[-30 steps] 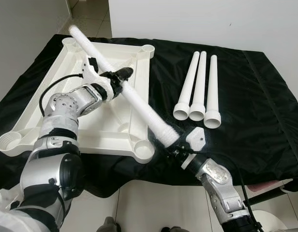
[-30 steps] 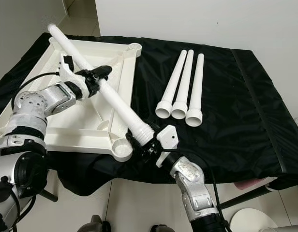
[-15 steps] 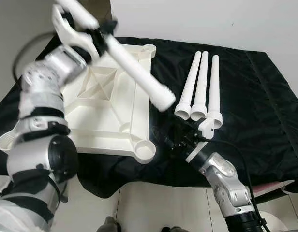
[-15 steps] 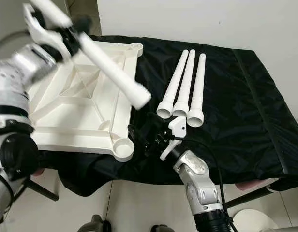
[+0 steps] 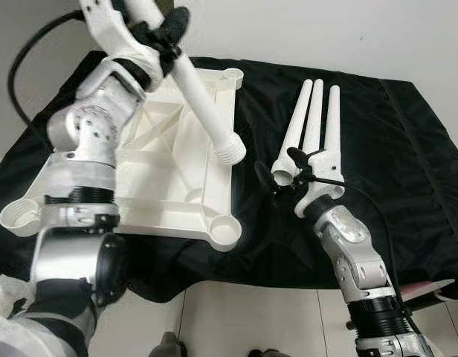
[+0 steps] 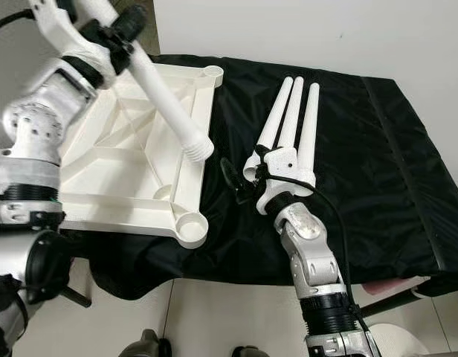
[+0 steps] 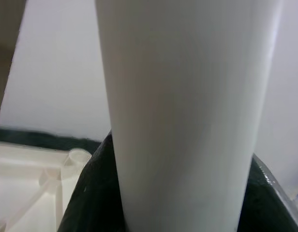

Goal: Building children table

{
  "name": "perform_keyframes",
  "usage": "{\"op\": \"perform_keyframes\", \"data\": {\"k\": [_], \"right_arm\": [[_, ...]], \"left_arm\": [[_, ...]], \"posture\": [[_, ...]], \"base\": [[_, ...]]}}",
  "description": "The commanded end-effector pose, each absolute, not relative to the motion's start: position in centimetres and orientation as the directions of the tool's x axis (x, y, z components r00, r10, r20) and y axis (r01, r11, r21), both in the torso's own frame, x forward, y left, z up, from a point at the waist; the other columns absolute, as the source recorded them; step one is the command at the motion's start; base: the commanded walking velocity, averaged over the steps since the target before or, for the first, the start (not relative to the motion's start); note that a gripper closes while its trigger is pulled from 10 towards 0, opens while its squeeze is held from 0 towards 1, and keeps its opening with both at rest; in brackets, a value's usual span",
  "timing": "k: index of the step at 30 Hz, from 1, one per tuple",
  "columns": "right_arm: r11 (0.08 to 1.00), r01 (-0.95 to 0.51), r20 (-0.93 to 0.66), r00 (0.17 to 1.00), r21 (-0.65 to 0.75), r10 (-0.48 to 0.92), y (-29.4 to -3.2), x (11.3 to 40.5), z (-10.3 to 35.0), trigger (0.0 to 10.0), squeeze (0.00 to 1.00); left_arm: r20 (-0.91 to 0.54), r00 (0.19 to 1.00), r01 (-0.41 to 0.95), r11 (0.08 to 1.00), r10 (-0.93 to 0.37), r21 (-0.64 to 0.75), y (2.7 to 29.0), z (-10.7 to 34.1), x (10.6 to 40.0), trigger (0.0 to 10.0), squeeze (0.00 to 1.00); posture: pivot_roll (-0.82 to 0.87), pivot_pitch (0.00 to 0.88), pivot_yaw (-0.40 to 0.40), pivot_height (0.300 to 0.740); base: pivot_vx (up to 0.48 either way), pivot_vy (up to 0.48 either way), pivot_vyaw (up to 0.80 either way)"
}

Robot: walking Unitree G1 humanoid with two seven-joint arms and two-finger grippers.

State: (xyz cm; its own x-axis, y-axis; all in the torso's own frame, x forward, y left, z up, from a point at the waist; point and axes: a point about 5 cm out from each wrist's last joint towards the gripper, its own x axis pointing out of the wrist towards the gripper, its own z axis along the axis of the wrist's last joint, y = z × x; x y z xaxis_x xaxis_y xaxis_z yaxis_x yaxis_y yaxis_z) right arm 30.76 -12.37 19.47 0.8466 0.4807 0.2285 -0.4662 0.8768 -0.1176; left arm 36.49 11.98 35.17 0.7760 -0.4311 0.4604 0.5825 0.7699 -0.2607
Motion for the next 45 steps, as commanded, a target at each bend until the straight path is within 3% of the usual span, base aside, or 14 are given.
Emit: {"op": "perform_keyframes", "data": {"k": [1,7,14,29,40,41,42,43,44,45], "right_arm": [[0.86,-0.492,0.236,0.826,-0.139,0.511,-11.7,30.6,20.1,10.0,0.0],[0.8,-0.559,0.165,0.787,-0.217,0.595,-9.1,30.6,20.7,10.0,0.0],[0.813,-0.536,0.165,0.801,-0.228,0.575,-8.0,31.4,21.0,10.0,0.0],[0.832,-0.395,0.168,0.858,-0.39,0.485,-7.3,34.0,22.6,10.0,0.0],[0.832,-0.384,0.177,0.858,-0.399,0.481,-6.9,34.3,22.8,10.0,0.0],[0.833,-0.385,0.174,0.86,-0.397,0.48,-6.9,34.3,22.7,8.9,0.0],[0.833,-0.385,0.174,0.86,-0.397,0.48,-6.9,34.3,22.7,8.9,0.0],[0.835,-0.384,0.17,0.862,-0.393,0.477,-7.0,34.4,22.6,3.7,0.0],[0.835,-0.384,0.17,0.862,-0.393,0.477,-7.0,34.4,22.6,3.7,0.0],[0.837,-0.392,0.161,0.863,-0.381,0.478,-7.0,34.4,22.5,0.0,0.0]], "left_arm": [[0.497,0.711,0.644,0.746,-0.498,-0.173,11.0,35.6,35.8,10.0,0.0],[0.521,0.692,0.633,0.767,-0.499,-0.105,9.0,35.1,34.7,10.0,0.0],[0.54,0.66,0.667,0.738,-0.522,-0.103,7.3,35.0,33.5,10.0,0.0],[0.538,0.628,0.693,0.719,-0.562,-0.056,4.9,34.5,32.2,10.0,0.0],[0.539,0.622,0.695,0.718,-0.568,-0.045,4.5,34.4,31.9,10.0,0.0],[0.54,0.621,0.694,0.718,-0.568,-0.042,4.5,34.5,31.9,10.0,0.0],[0.54,0.621,0.694,0.718,-0.568,-0.042,4.5,34.5,31.9,10.0,0.0],[0.541,0.62,0.693,0.719,-0.568,-0.039,4.5,34.5,31.9,10.0,0.0],[0.541,0.62,0.693,0.719,-0.568,-0.039,4.5,34.5,31.9,10.0,0.0],[0.541,0.62,0.692,0.721,-0.568,-0.038,4.5,34.5,31.9,10.0,0.0]], "posture": [[0.03,0.067,-0.011,0.74],[0.04,0.053,-0.022,0.74],[0.04,0.05,-0.027,0.74],[0.05,0.054,-0.027,0.74],[0.05,0.055,-0.024,0.74],[0.05,0.056,-0.024,0.74],[0.05,0.056,-0.024,0.74],[0.05,0.056,-0.024,0.74],[0.05,0.056,-0.024,0.74],[0.05,0.057,-0.022,0.74]], "base": [[0.0,0.0,0.0],[0.0,0.0,0.0],[0.0,0.0,0.0],[0.0,0.0,0.0],[0.0,0.0,0.0],[0.0,0.0,0.0],[0.0,0.0,0.0],[0.0,0.0,0.0],[0.0,0.0,0.0],[0.0,0.0,0.0]]}}
